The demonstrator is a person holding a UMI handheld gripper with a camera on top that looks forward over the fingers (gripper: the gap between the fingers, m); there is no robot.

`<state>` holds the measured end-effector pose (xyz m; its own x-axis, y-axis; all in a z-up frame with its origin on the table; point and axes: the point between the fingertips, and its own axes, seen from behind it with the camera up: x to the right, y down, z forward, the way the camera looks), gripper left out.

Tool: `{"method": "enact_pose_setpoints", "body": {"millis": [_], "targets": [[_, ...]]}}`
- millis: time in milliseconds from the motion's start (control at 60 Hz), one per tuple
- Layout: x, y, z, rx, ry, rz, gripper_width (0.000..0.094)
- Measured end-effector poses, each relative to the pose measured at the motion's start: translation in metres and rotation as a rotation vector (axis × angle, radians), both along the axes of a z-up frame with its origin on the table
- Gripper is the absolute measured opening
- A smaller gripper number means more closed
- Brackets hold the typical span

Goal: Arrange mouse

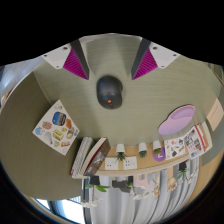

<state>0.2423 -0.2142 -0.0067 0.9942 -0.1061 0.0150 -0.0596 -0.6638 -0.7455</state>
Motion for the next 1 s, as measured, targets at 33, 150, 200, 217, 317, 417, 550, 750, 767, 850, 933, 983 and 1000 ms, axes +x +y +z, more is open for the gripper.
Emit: {"method": "enact_pose_setpoints", "body": {"millis": [33, 150, 200, 217, 317, 417, 550, 750, 767, 850, 933, 983, 1000], "targets": [[0.004, 0.011, -0.002, -0.001, 0.006, 0.003, 0.0848], [0.007, 0.046, -0.004, 0.004, 0.050, 0.020, 0.0788], [0.007, 0.059, -0.004, -0.001, 0.056, 0.029, 0.0765], [0.007, 0.062, -0.004, -0.004, 0.057, 0.033, 0.0754], [0.009, 0.078, -0.005, -0.014, 0.048, 0.051, 0.0554], [0.012, 0.085, -0.007, -0.027, 0.028, 0.049, 0.0487], [0.014, 0.087, -0.008, -0.048, 0.015, 0.036, 0.0396], [0.014, 0.087, -0.009, -0.119, 0.031, 0.009, 0.0342], [0.014, 0.087, -0.008, -0.127, 0.031, 0.005, 0.0341], [0.012, 0.094, 0.008, -0.133, 0.032, -0.027, 0.0342], [0.007, 0.113, 0.055, -0.076, 0.016, -0.061, 0.0343], [-0.002, 0.131, 0.095, -0.015, 0.013, -0.076, 0.0344], [-0.007, 0.138, 0.108, 0.006, 0.012, -0.078, 0.0343]]}}
